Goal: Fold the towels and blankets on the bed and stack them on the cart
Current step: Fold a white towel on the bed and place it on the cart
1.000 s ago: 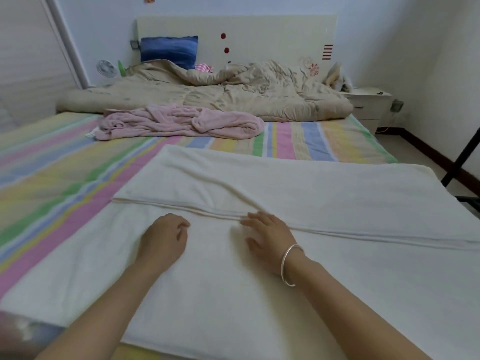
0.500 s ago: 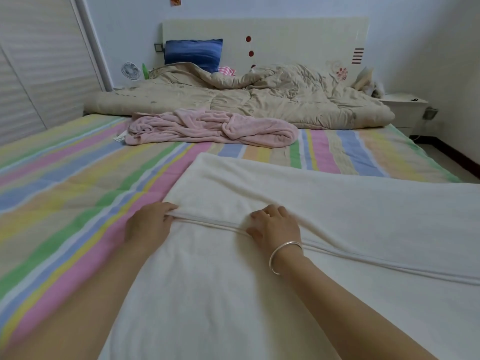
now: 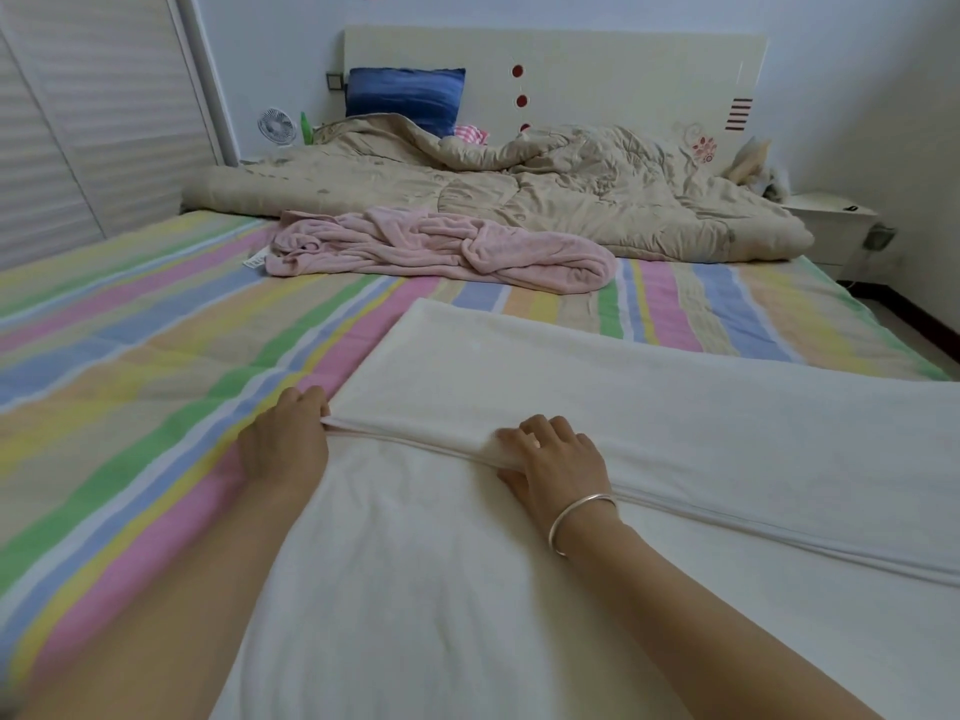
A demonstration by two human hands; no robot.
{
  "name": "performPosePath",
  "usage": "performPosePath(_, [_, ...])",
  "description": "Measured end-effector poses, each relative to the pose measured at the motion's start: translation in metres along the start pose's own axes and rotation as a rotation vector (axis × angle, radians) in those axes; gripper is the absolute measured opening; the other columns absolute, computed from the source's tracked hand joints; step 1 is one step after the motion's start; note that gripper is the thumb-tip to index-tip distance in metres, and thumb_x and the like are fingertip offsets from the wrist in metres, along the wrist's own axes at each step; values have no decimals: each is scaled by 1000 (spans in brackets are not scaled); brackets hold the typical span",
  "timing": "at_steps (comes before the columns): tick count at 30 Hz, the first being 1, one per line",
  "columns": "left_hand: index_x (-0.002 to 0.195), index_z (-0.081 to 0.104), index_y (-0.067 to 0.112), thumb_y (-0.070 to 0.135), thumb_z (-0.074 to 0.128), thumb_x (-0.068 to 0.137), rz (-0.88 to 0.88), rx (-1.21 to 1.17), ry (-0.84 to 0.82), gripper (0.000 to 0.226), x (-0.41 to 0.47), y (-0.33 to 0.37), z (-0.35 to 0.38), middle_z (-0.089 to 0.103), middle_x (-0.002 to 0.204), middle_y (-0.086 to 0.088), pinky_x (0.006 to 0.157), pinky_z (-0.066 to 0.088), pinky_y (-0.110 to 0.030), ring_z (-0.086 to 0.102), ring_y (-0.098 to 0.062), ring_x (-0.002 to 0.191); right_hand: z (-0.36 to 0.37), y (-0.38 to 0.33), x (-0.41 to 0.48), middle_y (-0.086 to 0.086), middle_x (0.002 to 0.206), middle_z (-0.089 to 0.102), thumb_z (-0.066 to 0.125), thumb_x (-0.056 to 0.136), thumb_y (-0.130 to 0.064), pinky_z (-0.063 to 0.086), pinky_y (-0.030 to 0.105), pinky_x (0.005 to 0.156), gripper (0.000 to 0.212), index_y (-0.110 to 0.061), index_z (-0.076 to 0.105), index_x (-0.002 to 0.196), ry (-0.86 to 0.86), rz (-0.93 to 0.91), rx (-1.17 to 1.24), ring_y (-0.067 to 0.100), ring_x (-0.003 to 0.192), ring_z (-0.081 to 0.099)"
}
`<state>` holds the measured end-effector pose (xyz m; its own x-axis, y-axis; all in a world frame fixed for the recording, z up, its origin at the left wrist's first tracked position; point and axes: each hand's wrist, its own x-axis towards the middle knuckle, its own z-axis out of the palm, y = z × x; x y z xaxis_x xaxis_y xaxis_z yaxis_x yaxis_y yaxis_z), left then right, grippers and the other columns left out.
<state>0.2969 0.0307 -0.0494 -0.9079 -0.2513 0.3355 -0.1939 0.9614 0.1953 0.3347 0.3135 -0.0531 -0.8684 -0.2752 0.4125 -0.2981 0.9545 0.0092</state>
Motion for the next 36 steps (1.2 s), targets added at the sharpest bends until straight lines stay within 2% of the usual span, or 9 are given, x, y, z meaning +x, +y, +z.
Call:
performPosePath(3, [116,58,25,2,45,87,40,2,-76,39,-12,-1,-6,56,118,-2,74,46,-39,60,-30,102,-5,0,-4,1,74,60,85,46,-9,34,25,44,58,-21,71,101,22,-19,-25,24,63,60])
performPosePath(5, [130,52,24,5,46,89,63,-48,-105,46,-32,2,-12,52,129,0,85,47,-40,55,-26,114,-14,-8,-9,0,87,65,72,69,-7,40,29,53,50,-22,66,116,8,52,117,24,81,64])
performPosePath(8, [134,53,20,10,52,90,221,-180,-95,45,-79,-2,-22,49,141,2,97,43,-36,49,-23,124,-30,-28,-25,-12,107,65,47,94,-19,46,29,82,33,-33,62,120,-106,210,476,11,105,56])
performPosePath(11, [126,62,26,30,47,93,374,-295,-188,36,-127,-20,-37,52,138,11,102,40,-27,48,-12,126,-41,-44,-64,-14,112,60,50,92,-26,43,24,88,28,-36,65,113,-233,97,539,10,111,49])
performPosePath(14, [117,66,34,48,36,87,467,-394,-219,44,-162,-29,-52,58,129,18,101,39,-21,50,-2,121,-44,-50,-111,-9,133,52,44,86,-47,30,19,102,44,-30,61,123,-292,-35,515,14,127,41])
performPosePath(18, [112,67,38,44,51,87,604,-524,-217,30,-203,-14,-60,59,127,24,105,33,-15,46,10,122,-53,-52,-149,-3,138,53,39,79,-66,34,33,110,64,-28,60,125,-218,-99,487,22,132,43])
performPosePath(25, [140,46,36,74,54,80,810,-290,-253,72,-236,-18,-57,34,152,20,119,15,-29,25,0,143,-65,-49,-207,3,151,38,57,52,-77,19,51,109,117,-22,26,151,-240,-296,131,26,138,38])
performPosePath(32, [123,58,32,20,50,74,550,-564,-254,51,-230,-21,-73,55,127,25,101,42,-18,50,7,121,-79,-25,-225,-5,133,56,66,73,-33,47,39,101,62,-25,48,132,-31,-319,274,18,125,54])
performPosePath(36, [101,58,28,6,44,68,473,-620,-162,42,-209,-9,-80,60,101,20,84,48,-23,58,1,98,-90,-15,-223,-8,107,66,55,62,-12,55,24,63,56,-25,49,116,68,-239,323,14,90,67])
